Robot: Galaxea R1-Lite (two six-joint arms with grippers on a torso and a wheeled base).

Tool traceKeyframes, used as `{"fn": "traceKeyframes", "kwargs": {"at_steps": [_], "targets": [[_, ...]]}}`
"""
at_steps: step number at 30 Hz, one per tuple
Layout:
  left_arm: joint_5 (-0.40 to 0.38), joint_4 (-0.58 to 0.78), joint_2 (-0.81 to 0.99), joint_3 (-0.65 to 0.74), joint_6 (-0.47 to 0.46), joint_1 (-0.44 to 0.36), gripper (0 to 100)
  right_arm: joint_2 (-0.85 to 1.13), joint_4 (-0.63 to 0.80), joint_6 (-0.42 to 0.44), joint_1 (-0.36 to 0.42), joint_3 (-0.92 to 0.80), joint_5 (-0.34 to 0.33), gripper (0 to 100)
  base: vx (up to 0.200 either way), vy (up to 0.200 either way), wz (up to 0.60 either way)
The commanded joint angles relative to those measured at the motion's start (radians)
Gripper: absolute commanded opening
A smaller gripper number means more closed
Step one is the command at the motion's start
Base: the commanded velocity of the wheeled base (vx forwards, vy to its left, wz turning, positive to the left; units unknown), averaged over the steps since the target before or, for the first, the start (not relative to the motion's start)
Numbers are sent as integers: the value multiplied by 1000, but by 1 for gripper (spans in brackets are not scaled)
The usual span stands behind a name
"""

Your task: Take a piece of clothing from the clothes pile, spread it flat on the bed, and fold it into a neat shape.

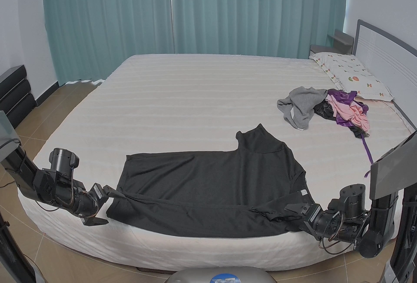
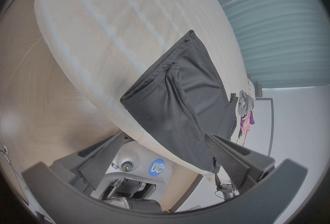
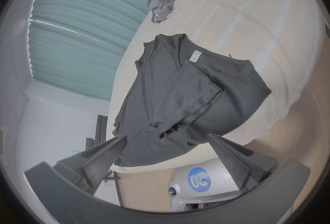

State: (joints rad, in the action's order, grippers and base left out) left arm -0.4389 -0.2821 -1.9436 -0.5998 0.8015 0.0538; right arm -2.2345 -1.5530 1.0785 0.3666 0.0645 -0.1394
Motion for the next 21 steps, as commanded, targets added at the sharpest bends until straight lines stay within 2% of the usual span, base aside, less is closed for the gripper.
{"fn": "traceKeyframes", "kwargs": {"at_steps": [1,21], "targets": [[-1,0,-5,0,1,0,100,-13,-15,21,-11,55,3,100,0,0,0],[0,0,-5,0,1,0,100,-100,-15,20,-44,109,6,100,0,0,0]]}}
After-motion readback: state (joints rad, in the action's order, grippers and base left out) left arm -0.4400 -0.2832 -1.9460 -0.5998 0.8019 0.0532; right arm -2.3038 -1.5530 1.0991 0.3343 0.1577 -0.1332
